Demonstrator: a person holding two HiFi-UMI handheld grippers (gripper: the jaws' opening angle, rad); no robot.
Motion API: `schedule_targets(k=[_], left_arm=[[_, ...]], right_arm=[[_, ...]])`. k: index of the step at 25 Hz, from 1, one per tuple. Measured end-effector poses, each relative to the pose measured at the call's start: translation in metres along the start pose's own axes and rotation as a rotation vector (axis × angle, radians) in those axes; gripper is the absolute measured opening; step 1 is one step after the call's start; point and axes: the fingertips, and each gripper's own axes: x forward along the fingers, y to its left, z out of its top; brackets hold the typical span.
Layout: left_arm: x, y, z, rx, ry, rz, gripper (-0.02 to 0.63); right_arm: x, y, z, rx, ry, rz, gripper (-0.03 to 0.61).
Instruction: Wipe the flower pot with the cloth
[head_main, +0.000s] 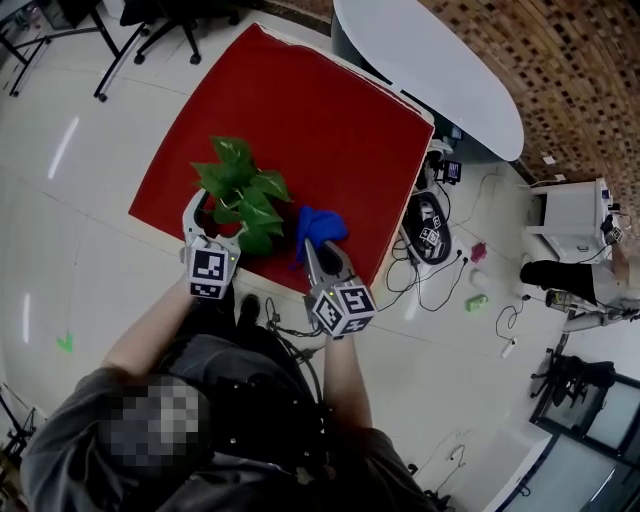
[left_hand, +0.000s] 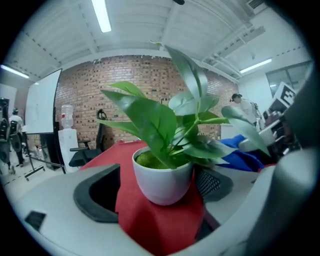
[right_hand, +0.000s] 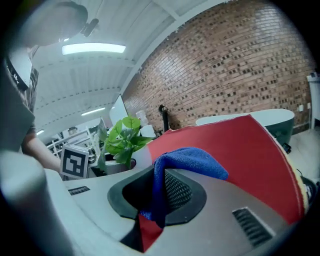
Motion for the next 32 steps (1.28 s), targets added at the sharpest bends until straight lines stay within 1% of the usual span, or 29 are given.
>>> schedule_targets(k=[3,6,7,11,13,15,18,21,23,26,30,32], left_arm=[[0.009,-0.008,-0.002,-0.050,0.009,0.077,0.459],[0.017,-0.007,-0.008,-0.105,0.032,0.146,0.466],[0.019,-0.005,-0.009,-0.106,0.036,0.170,0.466],[0.025,0.001,-0.008,-0.066,0.042,0.263,0.466],[0.030,0.004,-0.006,-0.062,0.047,0.284,0.468],[0.033,0.006,-0.006,-0.056,0.049,0.278,0.468],[0.032,0.003,-0.005,-0.020,0.050,0.210,0.471],[0.027,-0.003,-0.003,0.037,0.049,0.100,0.469],[0.027,-0.008,-0.001,0.082,0.050,0.002,0.469],[0.027,-0.010,-0.002,0.155,0.046,-0.175,0.469],[0.012,-0.005,-0.016,0.237,0.036,-0.389,0.469],[0.006,-0.003,-0.020,0.290,0.042,-0.490,0.469]], right_arm=[[-0.028,-0.019,-0.005,0.009,-0.007,-0.056,0.051],[-0.042,-0.025,-0.009,0.011,-0.015,-0.080,0.051],[-0.045,-0.024,-0.011,0.011,-0.019,-0.083,0.051],[-0.050,-0.023,-0.019,0.013,-0.020,-0.083,0.051],[-0.049,-0.024,-0.019,0.013,-0.018,-0.082,0.051],[-0.048,-0.025,-0.018,0.014,-0.017,-0.080,0.051],[-0.046,-0.027,-0.015,0.011,-0.014,-0.078,0.051],[-0.047,-0.028,-0.010,0.010,-0.013,-0.063,0.051],[-0.042,-0.027,-0.006,0.004,-0.002,-0.037,0.051],[-0.026,-0.022,-0.005,-0.012,0.028,0.018,0.051],[0.003,-0.001,-0.012,-0.037,0.055,0.080,0.051],[0.019,0.011,-0.010,-0.049,0.063,0.120,0.051]])
